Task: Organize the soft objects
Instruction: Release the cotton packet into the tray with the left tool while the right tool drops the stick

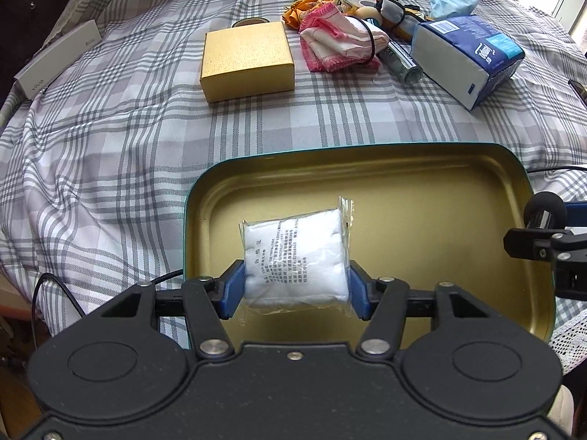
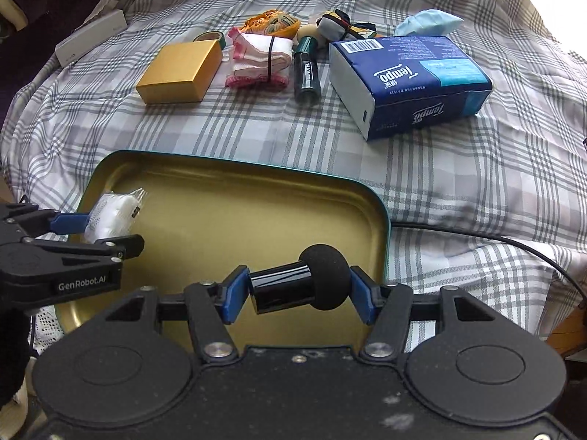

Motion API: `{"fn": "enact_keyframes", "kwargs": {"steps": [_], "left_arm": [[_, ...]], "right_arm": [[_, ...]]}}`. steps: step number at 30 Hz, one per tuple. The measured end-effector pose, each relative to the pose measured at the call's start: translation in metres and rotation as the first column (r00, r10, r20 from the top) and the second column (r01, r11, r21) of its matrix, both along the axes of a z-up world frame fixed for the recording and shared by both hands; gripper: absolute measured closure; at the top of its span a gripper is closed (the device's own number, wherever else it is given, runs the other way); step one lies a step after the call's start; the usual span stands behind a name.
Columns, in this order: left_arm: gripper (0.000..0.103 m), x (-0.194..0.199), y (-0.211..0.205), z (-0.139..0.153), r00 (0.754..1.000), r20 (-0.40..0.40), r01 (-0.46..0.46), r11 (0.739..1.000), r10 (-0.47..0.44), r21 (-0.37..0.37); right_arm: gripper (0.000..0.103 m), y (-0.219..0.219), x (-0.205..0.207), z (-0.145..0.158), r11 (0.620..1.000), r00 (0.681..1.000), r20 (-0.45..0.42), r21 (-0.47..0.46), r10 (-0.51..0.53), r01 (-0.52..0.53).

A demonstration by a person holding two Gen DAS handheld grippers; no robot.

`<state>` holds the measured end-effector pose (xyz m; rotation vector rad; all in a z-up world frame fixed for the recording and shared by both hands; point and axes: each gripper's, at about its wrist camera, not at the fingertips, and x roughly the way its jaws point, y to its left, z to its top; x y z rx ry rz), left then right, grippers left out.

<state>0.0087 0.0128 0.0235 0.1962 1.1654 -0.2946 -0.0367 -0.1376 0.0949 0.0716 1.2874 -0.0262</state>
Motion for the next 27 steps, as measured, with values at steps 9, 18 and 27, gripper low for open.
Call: {"fn": "enact_keyframes", "kwargs": {"steps": [9, 18, 27], "left_arm": [[0.047, -0.004, -0.004, 0.002, 0.999, -0.006, 0.033, 0.999, -0.033, -0.014], [0.047, -0.005, -0.003, 0.006, 1.000, 0.000, 0.007, 0.999, -0.007, -0.039], [0.047, -0.017, 0.001, 0.014, 0.998, 0.039, -0.051, 0.997, 0.054, -0.056]], "right_arm": [[0.045, -0.003, 0.002, -0.004, 0.999, 1.000, -0.002, 0.048, -0.004, 0.005], [0.041, 0.000, -0.001, -0.001, 0.998, 1.000, 0.028, 0.057, 0.000, -0.001], [0.041, -0.003, -0.003, 0.001, 0.998, 0.998, 0.054, 0.068, -0.021, 0.017]]}}
